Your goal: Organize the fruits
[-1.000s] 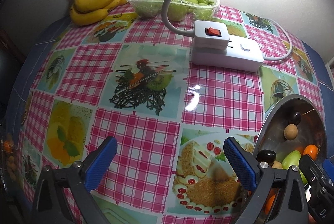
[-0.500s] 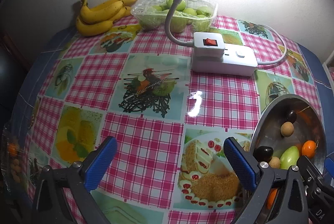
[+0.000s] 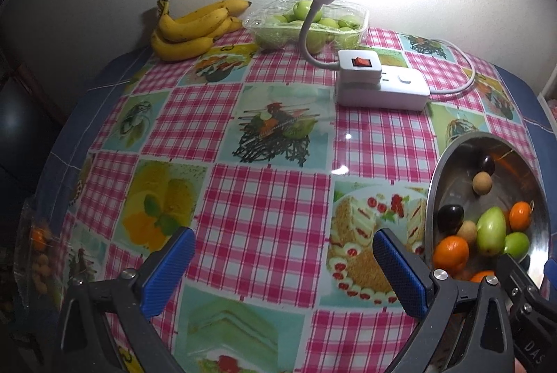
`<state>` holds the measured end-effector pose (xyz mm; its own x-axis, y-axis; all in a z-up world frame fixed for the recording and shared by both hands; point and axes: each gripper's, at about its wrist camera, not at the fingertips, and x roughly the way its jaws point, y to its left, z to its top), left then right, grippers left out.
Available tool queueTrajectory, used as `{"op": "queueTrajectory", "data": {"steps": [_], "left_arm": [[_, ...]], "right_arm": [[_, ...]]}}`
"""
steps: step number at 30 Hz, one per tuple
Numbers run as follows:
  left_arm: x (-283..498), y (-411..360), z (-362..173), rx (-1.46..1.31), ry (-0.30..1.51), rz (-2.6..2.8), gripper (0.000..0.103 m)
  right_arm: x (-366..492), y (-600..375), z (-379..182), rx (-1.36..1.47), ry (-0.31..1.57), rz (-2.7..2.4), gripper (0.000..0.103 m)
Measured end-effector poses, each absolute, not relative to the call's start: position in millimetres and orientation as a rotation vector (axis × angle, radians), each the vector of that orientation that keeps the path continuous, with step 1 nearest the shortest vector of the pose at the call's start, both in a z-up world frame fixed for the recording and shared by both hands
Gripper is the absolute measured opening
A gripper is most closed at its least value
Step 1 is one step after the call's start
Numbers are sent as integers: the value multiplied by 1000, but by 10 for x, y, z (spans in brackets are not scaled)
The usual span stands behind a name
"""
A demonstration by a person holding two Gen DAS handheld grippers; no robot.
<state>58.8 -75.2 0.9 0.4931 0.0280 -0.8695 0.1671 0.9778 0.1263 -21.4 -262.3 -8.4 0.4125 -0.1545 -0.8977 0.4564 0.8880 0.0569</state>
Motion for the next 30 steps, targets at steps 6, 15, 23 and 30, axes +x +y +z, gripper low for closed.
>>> {"op": "queueTrajectory", "data": {"steps": [6,15,23,30], "left_arm": [[374,-613,7,222,1061,-84,103],[81,-412,-6,247,1061,-81,103],[-92,-280,14,242,1045,-74,103],[-169,-226,71,221,1039,-82,103]], "right_arm": [[-389,-2470,-60,291,1072,-382,100],[-674,-2274,-111,279,1079,-360,100],[-862,-2201,-99,295,1066,-352,100],[-946,-2201,-23,298,1043,-359,100]]}}
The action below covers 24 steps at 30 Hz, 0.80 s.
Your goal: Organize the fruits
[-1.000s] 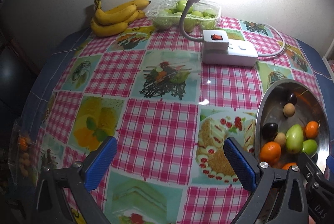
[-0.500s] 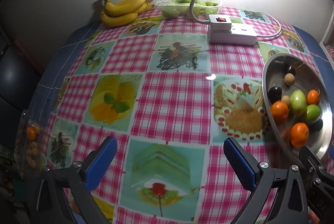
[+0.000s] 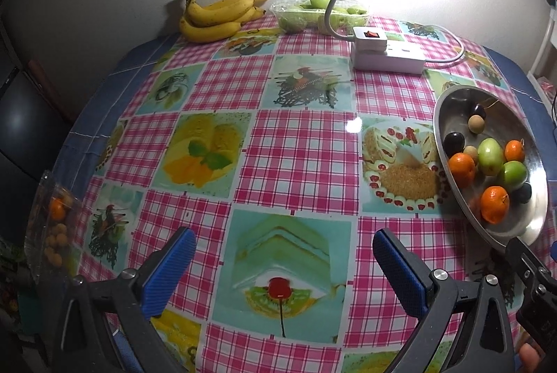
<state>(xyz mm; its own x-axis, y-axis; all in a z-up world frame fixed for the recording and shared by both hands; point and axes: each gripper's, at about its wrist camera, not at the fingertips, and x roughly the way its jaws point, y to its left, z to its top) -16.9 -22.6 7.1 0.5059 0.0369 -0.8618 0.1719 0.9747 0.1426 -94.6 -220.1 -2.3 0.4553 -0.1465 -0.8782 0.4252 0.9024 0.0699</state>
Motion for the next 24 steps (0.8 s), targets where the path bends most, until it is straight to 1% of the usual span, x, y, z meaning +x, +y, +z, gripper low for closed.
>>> {"op": "queueTrajectory", "data": {"steps": [6,24], "left_arm": [[-214,-235,121,219,1032,-97,103],[-225,-248,127,228,1043,-93,103]], "right_arm": [[-982,-2178,37,284,1027,-360,100],[-973,-2192,3,283,1058,-369,100]]}}
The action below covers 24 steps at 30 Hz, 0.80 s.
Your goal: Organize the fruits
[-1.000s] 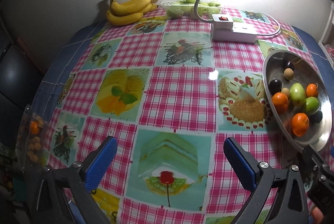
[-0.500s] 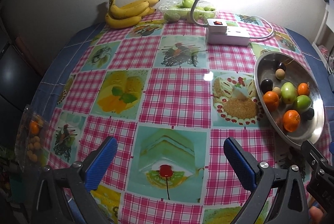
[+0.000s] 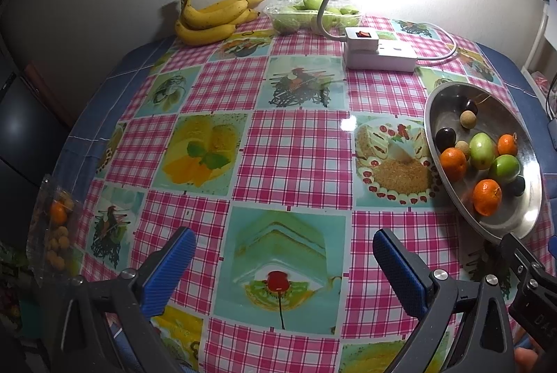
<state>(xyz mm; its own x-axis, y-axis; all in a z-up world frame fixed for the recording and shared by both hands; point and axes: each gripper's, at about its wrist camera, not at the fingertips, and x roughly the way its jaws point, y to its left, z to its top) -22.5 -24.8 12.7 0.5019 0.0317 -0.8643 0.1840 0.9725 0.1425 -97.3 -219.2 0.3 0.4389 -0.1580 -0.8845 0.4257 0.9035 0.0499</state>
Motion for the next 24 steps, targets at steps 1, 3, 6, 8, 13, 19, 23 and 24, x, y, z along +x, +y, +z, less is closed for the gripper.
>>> {"op": "queueTrajectory", "data": {"steps": [1,3,6,8,13,19,23,24], "left_arm": [[-224,-246,124,226,1044,-93,103],[-223,-245,118,226,1047,-94,103],[-222,-252,112,230,1049,-95,103],[-220,-250,113,228,1049,-96,103],[-208,-245,106,224,1055,-94,103],[-201,-238,103,223,1056,-96,103],[-197,-234,100,222,1057,-97,103],[-198,-233,101,223,1057,-96,103]], "right_arm": [[-972,-2192,3,283,1058,-369,100],[-972,-2196,6,282,1056,-370,100],[-967,-2193,1,283,1057,-369,100],[-965,-2197,-7,285,1060,-369,100],[-963,-2195,-14,285,1064,-370,100],[-958,-2193,-21,284,1066,-375,100],[-957,-2197,-27,283,1070,-378,100],[-956,-2197,-28,283,1071,-378,100]]}}
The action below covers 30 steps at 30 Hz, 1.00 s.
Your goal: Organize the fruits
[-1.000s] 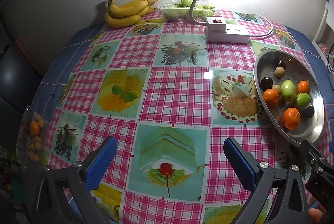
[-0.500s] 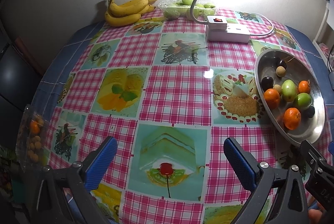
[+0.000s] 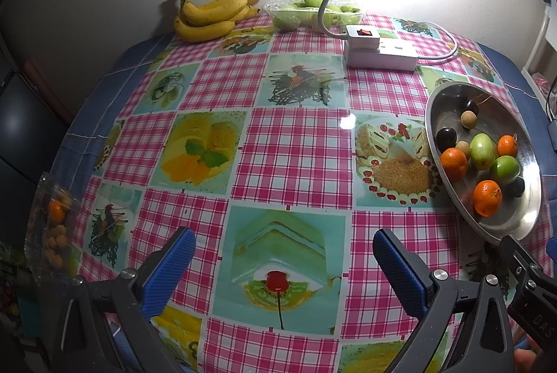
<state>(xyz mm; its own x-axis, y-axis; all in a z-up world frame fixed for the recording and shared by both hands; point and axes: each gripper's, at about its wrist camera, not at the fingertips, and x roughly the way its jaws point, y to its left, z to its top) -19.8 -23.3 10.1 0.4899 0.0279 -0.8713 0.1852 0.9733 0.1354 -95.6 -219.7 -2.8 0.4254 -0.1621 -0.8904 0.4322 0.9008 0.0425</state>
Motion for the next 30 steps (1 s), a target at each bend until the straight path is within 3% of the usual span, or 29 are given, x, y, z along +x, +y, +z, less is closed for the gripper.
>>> {"op": "queueTrajectory", "data": {"steps": [30], "left_arm": [[-195,-238,77,225,1060,-95,103]], "right_arm": [[-951,-2180,-54,275,1084,-377,100]]}}
